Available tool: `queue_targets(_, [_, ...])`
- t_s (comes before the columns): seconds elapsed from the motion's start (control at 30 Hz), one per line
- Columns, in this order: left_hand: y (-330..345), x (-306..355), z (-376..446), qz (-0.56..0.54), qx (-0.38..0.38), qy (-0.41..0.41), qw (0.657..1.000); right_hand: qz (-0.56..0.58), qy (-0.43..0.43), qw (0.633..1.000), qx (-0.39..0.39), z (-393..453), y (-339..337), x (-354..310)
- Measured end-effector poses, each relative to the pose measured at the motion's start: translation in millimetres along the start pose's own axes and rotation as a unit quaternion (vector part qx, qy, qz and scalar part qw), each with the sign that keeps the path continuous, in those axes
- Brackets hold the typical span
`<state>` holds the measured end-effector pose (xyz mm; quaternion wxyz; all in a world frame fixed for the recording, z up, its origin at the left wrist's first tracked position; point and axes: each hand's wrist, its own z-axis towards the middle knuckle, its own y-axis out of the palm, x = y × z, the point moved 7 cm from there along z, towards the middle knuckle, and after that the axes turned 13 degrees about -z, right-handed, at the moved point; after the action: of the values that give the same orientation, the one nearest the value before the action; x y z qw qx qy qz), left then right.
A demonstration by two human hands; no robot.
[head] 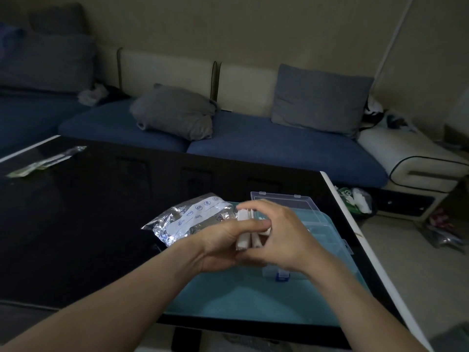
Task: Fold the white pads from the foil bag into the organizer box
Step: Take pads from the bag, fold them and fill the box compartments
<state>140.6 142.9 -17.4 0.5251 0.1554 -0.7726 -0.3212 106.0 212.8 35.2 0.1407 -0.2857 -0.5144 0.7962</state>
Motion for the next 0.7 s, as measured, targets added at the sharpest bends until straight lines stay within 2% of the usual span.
queue_targets(0.13, [-8.5, 9.2, 4.7, -0.047, 0.037, 0.044, 0.997, 0.027, -0.011, 0.999, -0.017, -0.4, 4.0, -1.3])
queue_targets(0.27, [-3.7, 7.2, 0.6, -0.031, -0.001, 0.04, 0.999, 0.029, -0.018, 0.999, 0.003, 0.0, 2.0, -4.9])
queue_targets(0.4, [-7.0, 8.7, 5.2, -0.034, 0.028, 0.067, 0.997, 0.058, -0.024, 0.998, -0.017, 1.4, 8.4, -10.1])
queue_targets(0.47, [-6.5, 9.7, 5.7, -0.026, 0.016, 0.068, 0.997, 0.061, -0.021, 0.998, -0.016, 2.1, 9.5, -10.7])
queue_targets(0.6, [-3.6, -0.3, 1.9, 0.029, -0.004, 0.018, 0.999, 0.018, -0.009, 1.0, -0.024, 1.3, 10.6, -7.9])
queue_targets(0.7, [-2.6, -1.5, 4.6, 0.01, -0.006, 0.024, 1.0, -0.04, 0.009, 0.998, -0.053, 0.8, 16.0, -2.3])
